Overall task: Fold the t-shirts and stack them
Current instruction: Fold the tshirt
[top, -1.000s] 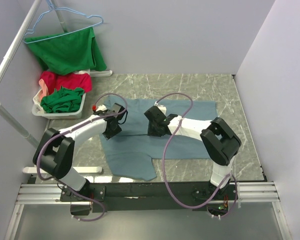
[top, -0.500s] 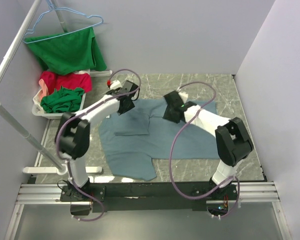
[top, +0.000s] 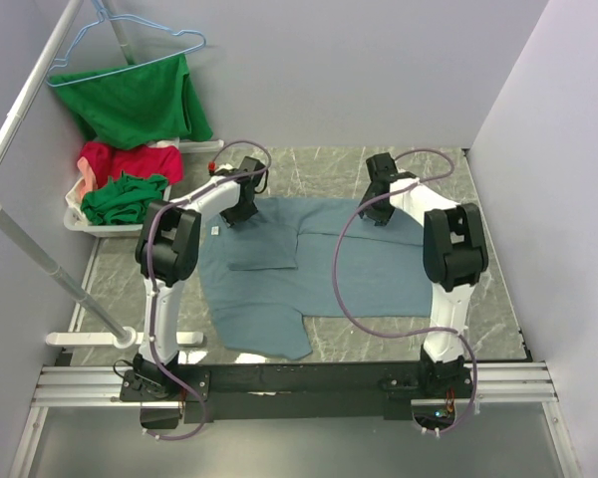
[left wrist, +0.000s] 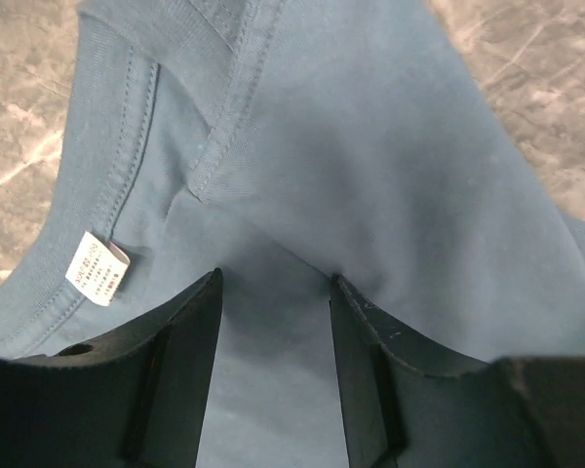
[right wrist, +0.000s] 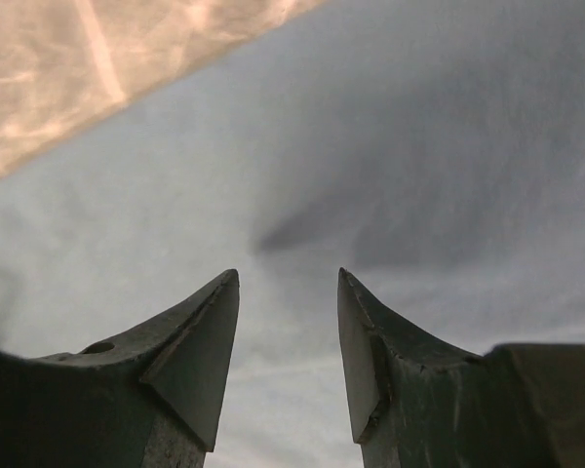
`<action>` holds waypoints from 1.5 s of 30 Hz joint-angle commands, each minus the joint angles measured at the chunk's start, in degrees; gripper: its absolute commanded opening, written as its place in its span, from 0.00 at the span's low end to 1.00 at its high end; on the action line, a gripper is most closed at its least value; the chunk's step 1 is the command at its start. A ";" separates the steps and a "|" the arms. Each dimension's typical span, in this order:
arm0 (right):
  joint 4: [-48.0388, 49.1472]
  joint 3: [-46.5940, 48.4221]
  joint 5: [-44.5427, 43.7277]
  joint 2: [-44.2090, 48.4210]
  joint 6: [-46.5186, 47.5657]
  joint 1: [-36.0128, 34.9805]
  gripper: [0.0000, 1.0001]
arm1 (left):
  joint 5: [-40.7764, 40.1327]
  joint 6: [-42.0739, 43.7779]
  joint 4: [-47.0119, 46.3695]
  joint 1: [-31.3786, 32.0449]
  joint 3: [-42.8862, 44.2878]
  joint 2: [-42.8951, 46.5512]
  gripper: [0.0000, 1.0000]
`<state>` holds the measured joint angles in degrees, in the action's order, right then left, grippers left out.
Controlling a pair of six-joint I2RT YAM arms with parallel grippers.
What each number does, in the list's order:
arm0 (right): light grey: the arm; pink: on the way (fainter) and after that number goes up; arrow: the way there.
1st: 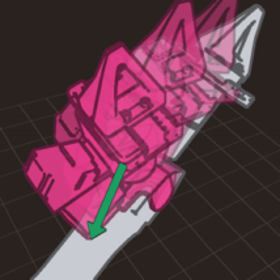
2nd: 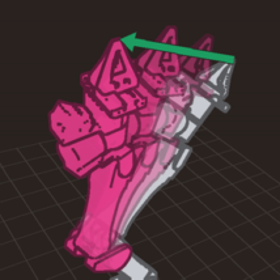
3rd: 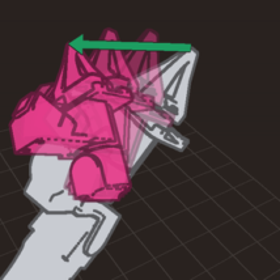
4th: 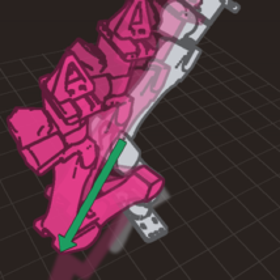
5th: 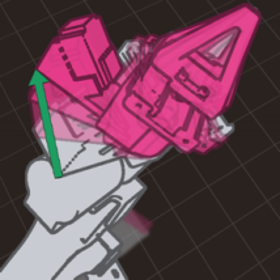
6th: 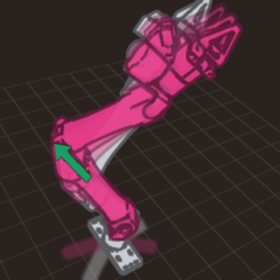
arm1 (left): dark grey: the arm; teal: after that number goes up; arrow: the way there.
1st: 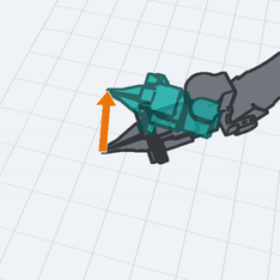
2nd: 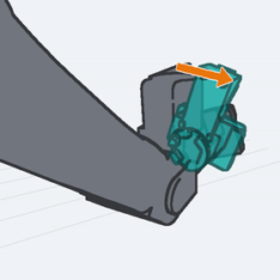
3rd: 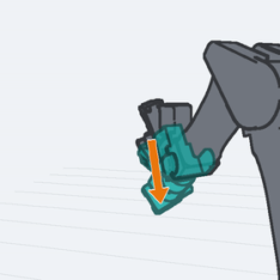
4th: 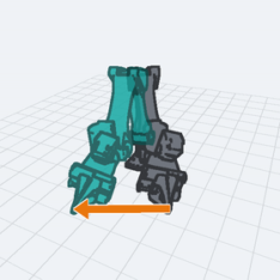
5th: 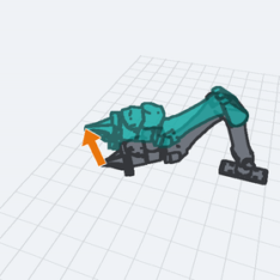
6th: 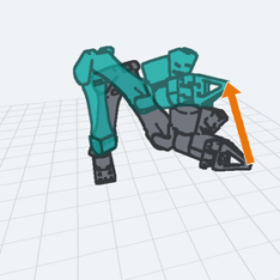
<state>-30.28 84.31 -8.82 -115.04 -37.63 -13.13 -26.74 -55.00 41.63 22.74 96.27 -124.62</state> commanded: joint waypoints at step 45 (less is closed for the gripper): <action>4.00 26.18 14.45 -11.27 5.98 14.80 0.54 | 36.41 14.21 -35.29 -14.13 13.78 -10.58 0.67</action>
<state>-33.91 115.37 8.43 -137.10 -33.32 2.44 7.16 -43.59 13.78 8.01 115.98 -141.43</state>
